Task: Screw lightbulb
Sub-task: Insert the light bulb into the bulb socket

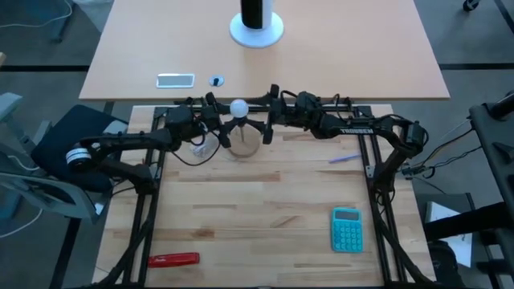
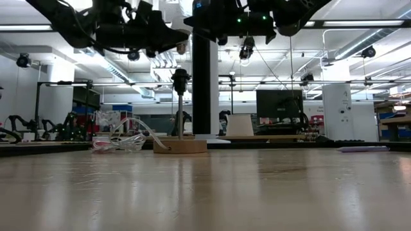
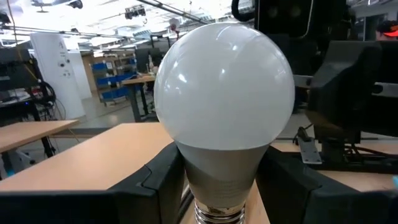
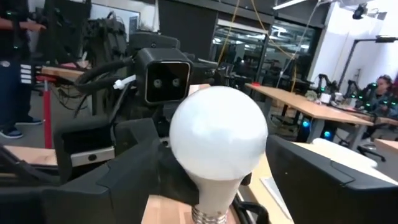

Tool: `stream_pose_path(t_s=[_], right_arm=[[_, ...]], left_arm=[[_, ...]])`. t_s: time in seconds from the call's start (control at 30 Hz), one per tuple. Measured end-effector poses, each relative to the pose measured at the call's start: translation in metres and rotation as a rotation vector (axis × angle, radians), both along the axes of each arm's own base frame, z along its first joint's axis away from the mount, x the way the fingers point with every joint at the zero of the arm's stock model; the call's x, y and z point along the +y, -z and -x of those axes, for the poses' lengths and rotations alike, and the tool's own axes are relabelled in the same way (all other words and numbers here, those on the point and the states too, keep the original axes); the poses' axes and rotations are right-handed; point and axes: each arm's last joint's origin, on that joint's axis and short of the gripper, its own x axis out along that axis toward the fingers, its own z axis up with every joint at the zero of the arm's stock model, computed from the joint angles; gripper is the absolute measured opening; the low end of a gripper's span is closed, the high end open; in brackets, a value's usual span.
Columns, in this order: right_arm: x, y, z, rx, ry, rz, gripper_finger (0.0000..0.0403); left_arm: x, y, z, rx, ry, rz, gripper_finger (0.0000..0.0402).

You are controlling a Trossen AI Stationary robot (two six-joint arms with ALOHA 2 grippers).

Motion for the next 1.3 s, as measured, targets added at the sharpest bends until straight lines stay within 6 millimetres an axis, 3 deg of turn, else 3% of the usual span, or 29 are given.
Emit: stream_pose_path(t_s=[0.47, 1.03, 1.3], right_arm=[[0.0002, 0.0014, -0.0010, 0.017, 0.044, 0.006, 0.0292], [-0.0001, 0.0004, -0.0017, 0.022, 0.048, 0.017, 0.0225], [-0.0004, 0.0004, -0.0015, 0.020, 0.053, 0.014, 0.0221]], left_arm=[[-0.0043, -0.0059, -0.0105, -0.009, 0.053, -0.006, 0.0165], [-0.0044, -0.0039, -0.0103, 0.006, 0.055, 0.014, 0.0165], [-0.0044, -0.0036, -0.0103, 0.006, 0.055, 0.020, 0.0165]])
